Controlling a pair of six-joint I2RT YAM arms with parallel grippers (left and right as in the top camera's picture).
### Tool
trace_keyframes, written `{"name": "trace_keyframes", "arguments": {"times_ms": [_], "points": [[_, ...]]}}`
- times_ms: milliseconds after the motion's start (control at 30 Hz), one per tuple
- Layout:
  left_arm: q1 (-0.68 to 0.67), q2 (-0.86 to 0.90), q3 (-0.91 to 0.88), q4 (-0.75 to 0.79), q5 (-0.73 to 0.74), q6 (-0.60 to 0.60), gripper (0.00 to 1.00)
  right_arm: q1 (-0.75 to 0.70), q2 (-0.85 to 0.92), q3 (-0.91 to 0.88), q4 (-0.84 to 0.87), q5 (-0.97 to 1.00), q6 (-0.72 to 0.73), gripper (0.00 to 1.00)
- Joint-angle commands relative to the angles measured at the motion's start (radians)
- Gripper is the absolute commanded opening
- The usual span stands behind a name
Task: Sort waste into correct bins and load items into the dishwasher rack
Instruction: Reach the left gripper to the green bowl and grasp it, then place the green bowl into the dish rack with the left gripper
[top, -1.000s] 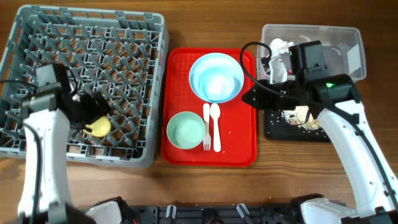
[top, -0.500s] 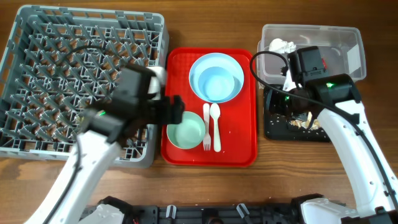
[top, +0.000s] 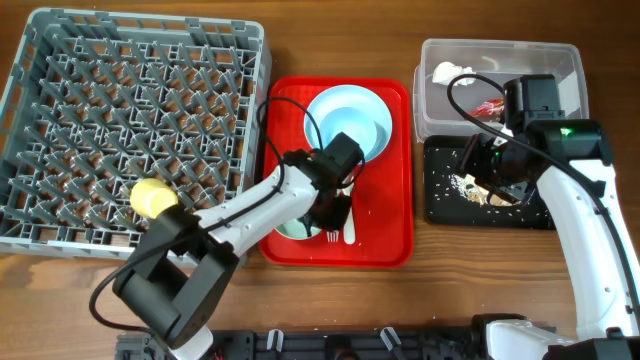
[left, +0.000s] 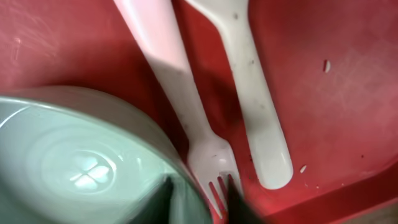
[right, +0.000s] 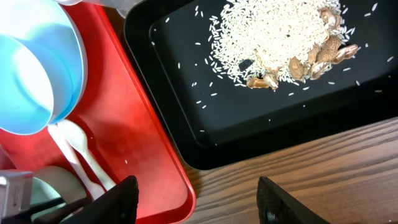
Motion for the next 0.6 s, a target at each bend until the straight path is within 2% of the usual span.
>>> {"name": "trace_keyframes", "arguments": {"times_ms": [0, 200, 333, 400, 467, 567], "points": [[-0.004, 0.003, -0.004, 0.006, -0.006, -0.002, 0.04, -0.003, -0.004, 0.012, -0.006, 0.018, -0.01, 0.61], [0.002, -0.102, 0.095, -0.093, -0.007, 0.006, 0.04, -0.003, -0.004, 0.012, -0.016, 0.018, -0.011, 0.61], [0.084, -0.252, 0.247, -0.204, -0.026, 0.036, 0.04, -0.003, -0.004, 0.012, -0.016, 0.018, -0.029, 0.61], [0.209, -0.329, 0.32, -0.236, -0.015, 0.101, 0.04, -0.003, -0.004, 0.012, -0.016, 0.018, -0.033, 0.61], [0.324, -0.361, 0.347, -0.238, 0.065, 0.188, 0.04, -0.003, -0.004, 0.012, -0.016, 0.018, -0.033, 0.61], [0.607, -0.351, 0.356, -0.238, 0.36, 0.359, 0.04, -0.003, -0.004, 0.012, -0.016, 0.018, -0.033, 0.61]]}}
